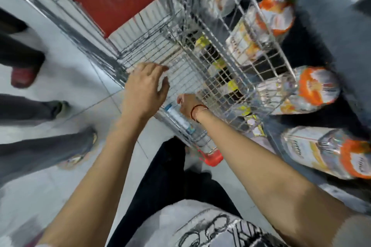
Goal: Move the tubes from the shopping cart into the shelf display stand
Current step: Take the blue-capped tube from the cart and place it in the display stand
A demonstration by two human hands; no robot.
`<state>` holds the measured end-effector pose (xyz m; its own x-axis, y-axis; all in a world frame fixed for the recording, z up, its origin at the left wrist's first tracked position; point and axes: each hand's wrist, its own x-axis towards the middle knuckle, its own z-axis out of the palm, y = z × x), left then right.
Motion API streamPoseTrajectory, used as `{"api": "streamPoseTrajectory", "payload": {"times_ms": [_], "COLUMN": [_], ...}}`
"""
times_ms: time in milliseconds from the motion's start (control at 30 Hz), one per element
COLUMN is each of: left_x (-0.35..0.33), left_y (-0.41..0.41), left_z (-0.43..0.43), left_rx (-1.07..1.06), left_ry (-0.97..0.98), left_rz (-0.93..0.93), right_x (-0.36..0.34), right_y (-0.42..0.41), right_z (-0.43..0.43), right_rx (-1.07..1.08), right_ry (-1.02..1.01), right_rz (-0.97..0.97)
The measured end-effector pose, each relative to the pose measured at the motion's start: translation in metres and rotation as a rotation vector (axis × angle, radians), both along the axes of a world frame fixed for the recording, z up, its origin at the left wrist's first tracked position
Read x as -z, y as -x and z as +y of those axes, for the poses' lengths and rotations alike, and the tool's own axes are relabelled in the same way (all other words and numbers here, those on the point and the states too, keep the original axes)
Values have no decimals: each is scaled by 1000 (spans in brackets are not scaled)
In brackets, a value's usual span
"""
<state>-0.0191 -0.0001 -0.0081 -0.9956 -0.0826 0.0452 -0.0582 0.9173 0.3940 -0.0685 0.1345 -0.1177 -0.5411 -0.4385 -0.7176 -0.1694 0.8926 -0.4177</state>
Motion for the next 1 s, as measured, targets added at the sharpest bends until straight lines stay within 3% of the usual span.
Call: {"api": "streamPoseTrajectory", "payload": {"times_ms": [433, 633, 1000], "left_x": [9, 9, 5], "left_y": [1, 0, -1], "left_z": [5, 6, 9], "left_rx": [-114, -124, -116], "left_ry": [82, 89, 74], "left_rz": [97, 116, 104], "right_x": [108, 71, 0], "right_y": [-15, -8, 17], "right_z": [-45, -31, 18], "right_rx": [-111, -111, 129], "right_ry": [-29, -69, 61], "right_rz": [22, -21, 26]}}
